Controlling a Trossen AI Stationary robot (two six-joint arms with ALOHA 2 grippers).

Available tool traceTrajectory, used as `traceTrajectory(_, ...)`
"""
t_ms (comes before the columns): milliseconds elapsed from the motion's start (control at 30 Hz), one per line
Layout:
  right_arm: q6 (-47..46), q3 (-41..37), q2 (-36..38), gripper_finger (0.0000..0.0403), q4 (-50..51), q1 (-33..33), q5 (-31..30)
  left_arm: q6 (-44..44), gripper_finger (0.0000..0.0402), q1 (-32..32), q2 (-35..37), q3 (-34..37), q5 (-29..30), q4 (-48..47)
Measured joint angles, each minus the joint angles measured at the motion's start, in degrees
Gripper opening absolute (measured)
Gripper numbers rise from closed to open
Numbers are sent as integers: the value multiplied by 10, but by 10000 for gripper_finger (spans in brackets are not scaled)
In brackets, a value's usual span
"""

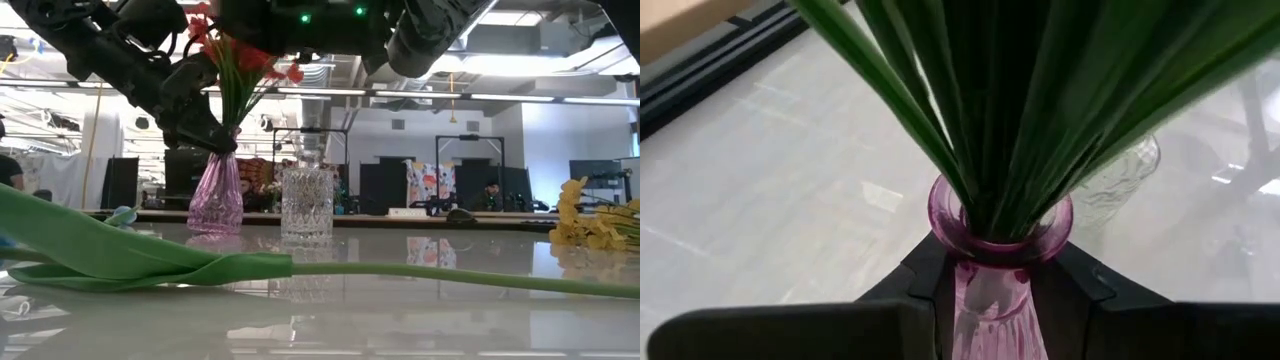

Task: Sort flowers into vase by color
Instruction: Put the orange tulip into the violet vase

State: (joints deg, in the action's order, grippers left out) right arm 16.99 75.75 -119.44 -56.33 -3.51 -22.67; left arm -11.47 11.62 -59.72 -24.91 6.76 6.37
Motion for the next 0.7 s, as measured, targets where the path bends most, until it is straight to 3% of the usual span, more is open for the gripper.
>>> traceTrajectory(200, -29, -1, -1, 16, 18, 7, -18, 14, 79, 0, 7, 1, 0, -2)
traceTrajectory(433, -53, -2, -3, 16, -108, 17, -3, 23, 79, 0, 9, -1, -3, 7)
traceTrajectory(700, -133, -3, -4, 16, -187, 12, -1, 25, 79, 0, 9, -2, -2, 4)
